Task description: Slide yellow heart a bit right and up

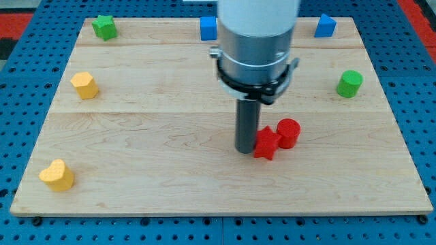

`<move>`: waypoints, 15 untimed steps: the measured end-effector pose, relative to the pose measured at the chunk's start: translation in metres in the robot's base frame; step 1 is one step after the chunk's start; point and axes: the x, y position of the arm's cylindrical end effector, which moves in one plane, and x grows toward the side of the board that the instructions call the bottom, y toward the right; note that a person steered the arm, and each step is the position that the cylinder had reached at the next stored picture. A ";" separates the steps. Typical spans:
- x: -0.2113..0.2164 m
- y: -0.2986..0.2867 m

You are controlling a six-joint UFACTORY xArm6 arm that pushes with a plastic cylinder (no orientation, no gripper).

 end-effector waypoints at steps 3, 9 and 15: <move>0.048 -0.014; 0.086 -0.309; 0.073 -0.289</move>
